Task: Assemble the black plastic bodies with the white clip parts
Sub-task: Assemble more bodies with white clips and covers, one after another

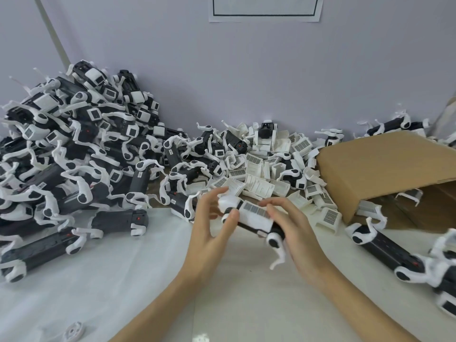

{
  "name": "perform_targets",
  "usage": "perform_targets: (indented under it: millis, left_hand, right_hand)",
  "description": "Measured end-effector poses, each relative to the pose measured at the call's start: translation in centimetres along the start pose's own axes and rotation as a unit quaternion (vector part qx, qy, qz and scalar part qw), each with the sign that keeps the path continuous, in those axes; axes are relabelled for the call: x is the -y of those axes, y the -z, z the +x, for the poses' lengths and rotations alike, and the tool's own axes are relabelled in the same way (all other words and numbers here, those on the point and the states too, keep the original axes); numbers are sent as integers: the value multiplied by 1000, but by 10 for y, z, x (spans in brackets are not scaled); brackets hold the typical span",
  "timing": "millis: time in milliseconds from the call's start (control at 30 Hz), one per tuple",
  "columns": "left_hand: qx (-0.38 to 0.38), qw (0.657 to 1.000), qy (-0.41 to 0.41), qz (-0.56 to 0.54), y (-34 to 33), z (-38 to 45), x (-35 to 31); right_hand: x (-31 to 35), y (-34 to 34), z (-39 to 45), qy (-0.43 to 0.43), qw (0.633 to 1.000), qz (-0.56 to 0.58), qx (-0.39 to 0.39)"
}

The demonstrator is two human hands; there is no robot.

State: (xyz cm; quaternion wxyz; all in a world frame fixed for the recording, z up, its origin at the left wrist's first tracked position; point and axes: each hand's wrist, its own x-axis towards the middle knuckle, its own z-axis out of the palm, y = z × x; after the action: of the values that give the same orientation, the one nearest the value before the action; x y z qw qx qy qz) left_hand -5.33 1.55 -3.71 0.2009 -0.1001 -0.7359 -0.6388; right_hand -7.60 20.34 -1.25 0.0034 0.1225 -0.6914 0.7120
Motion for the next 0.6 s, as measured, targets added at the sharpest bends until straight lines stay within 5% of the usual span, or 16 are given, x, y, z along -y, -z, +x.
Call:
perform_targets:
  millis: [133,200,333,433,600]
  left_hand:
    - [121,991,0,-53,-1,-4,-3]
    - [111,989,18,-99,-2,-3,-2]
    - [20,995,38,-95,-2,1,1]
    - [32,994,37,-96,-1,0,2]
    - [64,995,6,-81,-4,-2,1]
  right_hand:
    - [5,7,5,-157,984,65,47]
    - [1,6,4,-152,987,17,55]
    - [-8,5,-2,77,983,-154,67]
    - [-21,1,-4,218,894,-389,46]
    - [-20,-1,-5,309,834,-454,-45]
